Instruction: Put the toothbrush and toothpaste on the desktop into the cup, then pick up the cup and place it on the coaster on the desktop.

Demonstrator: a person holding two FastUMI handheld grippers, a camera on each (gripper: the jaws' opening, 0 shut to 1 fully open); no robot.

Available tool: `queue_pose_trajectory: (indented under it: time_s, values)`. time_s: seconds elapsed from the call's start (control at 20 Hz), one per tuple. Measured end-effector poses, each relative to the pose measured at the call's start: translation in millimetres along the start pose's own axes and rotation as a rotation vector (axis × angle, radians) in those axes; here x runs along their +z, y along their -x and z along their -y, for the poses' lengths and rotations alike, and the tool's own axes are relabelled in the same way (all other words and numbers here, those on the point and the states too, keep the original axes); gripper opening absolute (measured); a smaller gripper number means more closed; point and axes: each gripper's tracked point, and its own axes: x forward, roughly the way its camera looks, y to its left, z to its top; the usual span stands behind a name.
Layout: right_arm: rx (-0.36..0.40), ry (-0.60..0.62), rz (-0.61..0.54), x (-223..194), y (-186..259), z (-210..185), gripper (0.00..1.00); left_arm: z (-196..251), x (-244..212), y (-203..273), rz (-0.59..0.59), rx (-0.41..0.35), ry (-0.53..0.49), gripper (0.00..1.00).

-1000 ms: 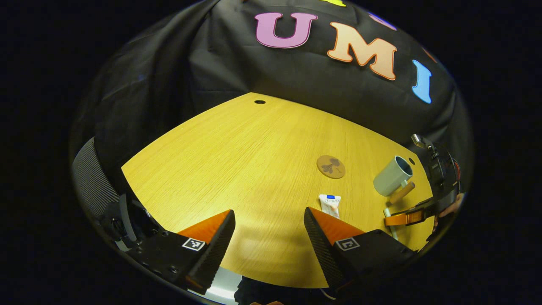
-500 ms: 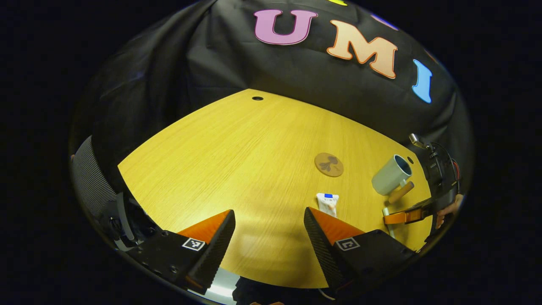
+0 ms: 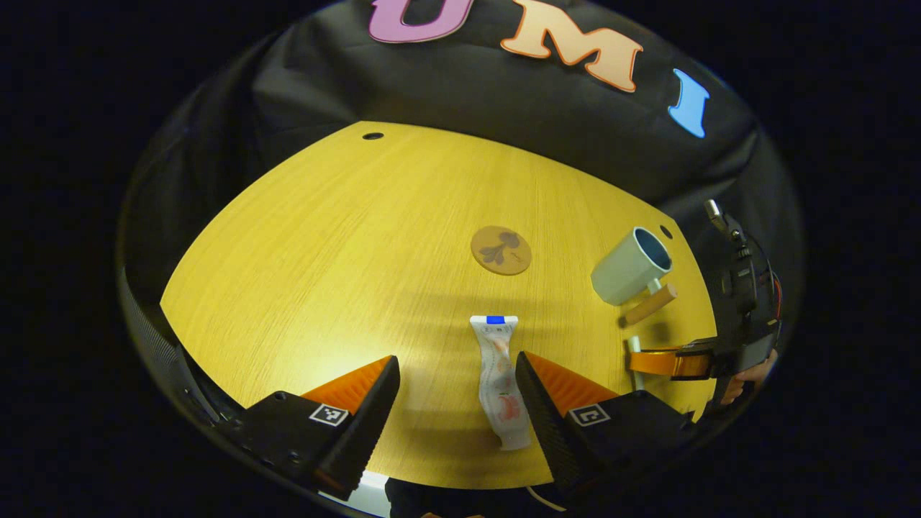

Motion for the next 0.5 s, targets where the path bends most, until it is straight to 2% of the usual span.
queue_pose_trajectory:
  time_s: [0.2,0.5]
  values:
    - [-0.01,-0.062,0.034,-9.1,16.3,16.6,0.06,10.4,-6.8,-20.8,-0.131,-0.012,0.002,0.94]
    - [-0.079,-0.159,0.064,-21.8,37.2,67.2,0.06,24.9,-15.0,-47.8,-0.246,0.001,-0.019,0.83]
